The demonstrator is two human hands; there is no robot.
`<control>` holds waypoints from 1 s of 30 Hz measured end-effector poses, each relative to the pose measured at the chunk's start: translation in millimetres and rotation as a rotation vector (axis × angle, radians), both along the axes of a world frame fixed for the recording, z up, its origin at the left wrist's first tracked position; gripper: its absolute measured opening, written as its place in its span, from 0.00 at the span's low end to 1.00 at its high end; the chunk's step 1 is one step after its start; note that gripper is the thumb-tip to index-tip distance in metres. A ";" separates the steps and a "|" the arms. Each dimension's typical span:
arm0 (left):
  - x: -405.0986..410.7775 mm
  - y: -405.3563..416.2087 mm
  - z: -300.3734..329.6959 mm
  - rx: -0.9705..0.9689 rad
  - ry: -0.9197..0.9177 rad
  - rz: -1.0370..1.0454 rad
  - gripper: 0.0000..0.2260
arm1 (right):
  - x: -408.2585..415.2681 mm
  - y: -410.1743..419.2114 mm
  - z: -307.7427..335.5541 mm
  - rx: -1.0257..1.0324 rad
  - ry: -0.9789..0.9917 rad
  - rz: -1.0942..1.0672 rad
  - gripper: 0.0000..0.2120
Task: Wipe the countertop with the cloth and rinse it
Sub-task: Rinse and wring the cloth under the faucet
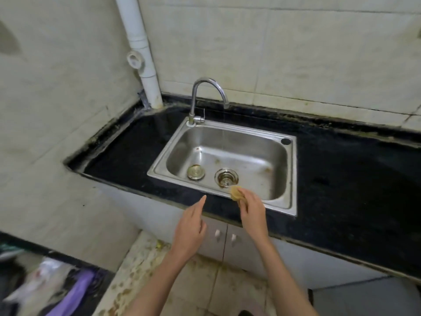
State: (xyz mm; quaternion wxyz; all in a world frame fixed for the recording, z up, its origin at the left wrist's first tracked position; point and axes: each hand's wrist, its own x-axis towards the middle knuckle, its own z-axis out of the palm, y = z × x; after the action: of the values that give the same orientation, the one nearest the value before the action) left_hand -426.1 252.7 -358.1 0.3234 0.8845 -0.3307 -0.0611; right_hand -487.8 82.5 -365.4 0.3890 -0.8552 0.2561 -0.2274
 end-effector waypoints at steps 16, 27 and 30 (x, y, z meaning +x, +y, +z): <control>208.5 -114.1 6.5 0.011 0.021 0.029 0.25 | 182.5 -96.9 -23.5 0.034 0.132 0.068 0.18; 369.9 -208.2 -4.2 0.177 0.061 0.035 0.27 | 253.9 -131.6 -66.5 0.149 0.296 -0.034 0.17; 396.1 -230.5 -9.7 0.189 0.073 -0.004 0.29 | 267.4 -134.1 -78.4 0.364 0.283 -0.195 0.15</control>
State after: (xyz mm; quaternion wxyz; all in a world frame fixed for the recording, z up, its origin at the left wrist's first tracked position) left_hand -30.0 22.2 -367.8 0.2501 0.9076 -0.3131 -0.1252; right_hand -220.4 -51.6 -443.8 0.4730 -0.7656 0.4262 -0.0918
